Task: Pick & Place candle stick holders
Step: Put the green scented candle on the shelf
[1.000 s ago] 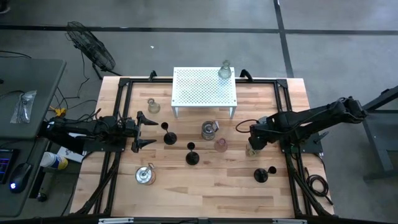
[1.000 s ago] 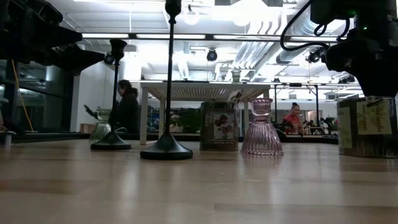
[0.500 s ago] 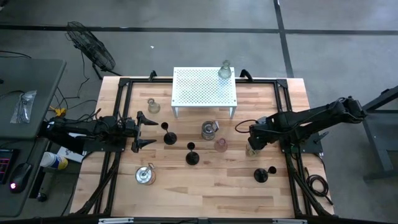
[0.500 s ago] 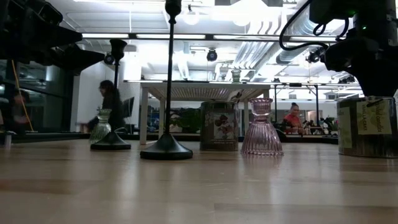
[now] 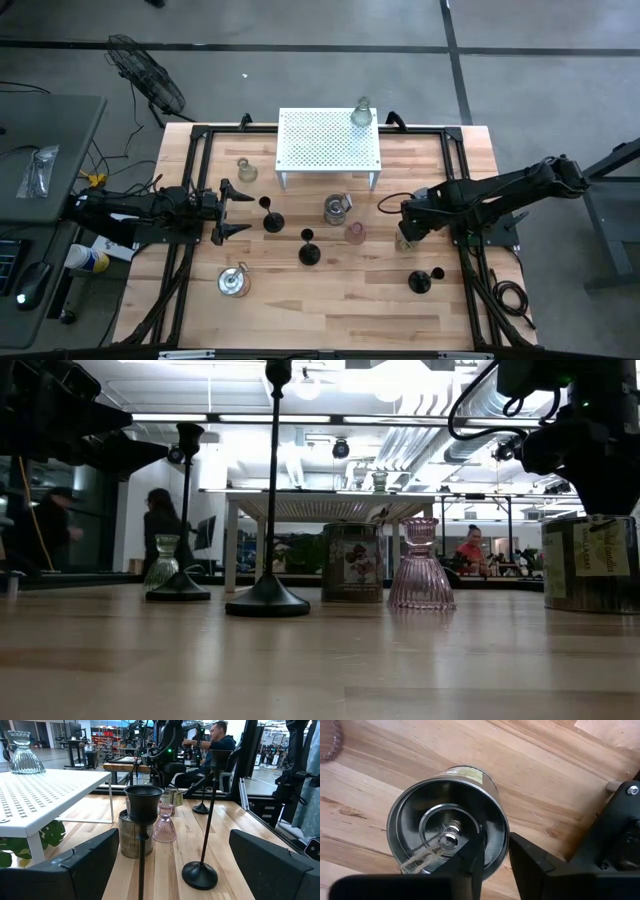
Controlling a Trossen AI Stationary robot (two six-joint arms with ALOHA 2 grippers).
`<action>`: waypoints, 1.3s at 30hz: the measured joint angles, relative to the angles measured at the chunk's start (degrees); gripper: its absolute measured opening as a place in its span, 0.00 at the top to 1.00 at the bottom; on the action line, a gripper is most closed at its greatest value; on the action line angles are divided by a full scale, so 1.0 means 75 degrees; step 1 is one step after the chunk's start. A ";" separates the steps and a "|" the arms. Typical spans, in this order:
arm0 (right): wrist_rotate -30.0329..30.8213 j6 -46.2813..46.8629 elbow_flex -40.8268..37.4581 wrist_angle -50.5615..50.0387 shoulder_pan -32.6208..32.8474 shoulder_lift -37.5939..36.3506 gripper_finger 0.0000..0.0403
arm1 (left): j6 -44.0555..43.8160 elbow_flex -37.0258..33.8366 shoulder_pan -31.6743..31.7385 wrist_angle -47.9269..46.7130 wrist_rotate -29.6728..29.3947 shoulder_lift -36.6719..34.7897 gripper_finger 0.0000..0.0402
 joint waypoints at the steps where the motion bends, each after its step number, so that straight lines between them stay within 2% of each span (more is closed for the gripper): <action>1: 0.0001 -0.0017 0.0000 -0.0005 0.0000 0.0000 0.84 | -0.0002 -0.0002 -0.0002 0.0000 0.0001 0.0000 0.07; 5: 0.0015 -0.0099 0.0006 -0.0023 -0.0003 0.0000 0.93 | -0.0001 -0.0003 0.0001 0.0000 0.0000 0.0000 0.07; 10: 0.0061 -0.0304 0.0013 -0.0030 0.0000 0.0000 0.98 | 0.0000 -0.0002 -0.0001 0.0000 0.0000 -0.0002 0.07; 39: 0.0249 -0.0789 0.0163 -0.0236 0.0003 0.0044 0.99 | -0.0002 -0.0003 -0.0002 0.0000 0.0002 0.0000 0.07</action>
